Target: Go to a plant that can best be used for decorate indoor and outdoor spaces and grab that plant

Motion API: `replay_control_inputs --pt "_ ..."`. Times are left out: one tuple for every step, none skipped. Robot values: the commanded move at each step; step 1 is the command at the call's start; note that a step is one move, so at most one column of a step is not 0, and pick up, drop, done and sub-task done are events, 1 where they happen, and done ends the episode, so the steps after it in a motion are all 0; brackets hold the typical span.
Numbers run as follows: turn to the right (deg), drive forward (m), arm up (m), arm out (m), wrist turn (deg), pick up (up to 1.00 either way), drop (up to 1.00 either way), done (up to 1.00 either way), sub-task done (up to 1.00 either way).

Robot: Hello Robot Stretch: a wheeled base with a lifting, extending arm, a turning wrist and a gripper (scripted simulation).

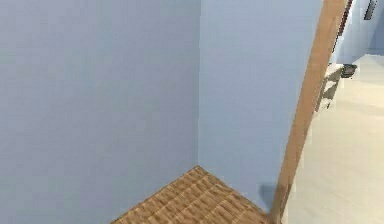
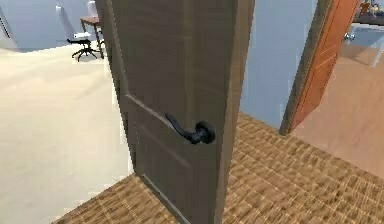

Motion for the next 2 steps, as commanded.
replay_control_inputs --pt "45.0 0.0 0.0 0.0 0.0 0.0 0.0 0.0 0.0" --pt "0.0 1.0 0.0 0.0 0.0 0.0 0.0 0.0 0.0"
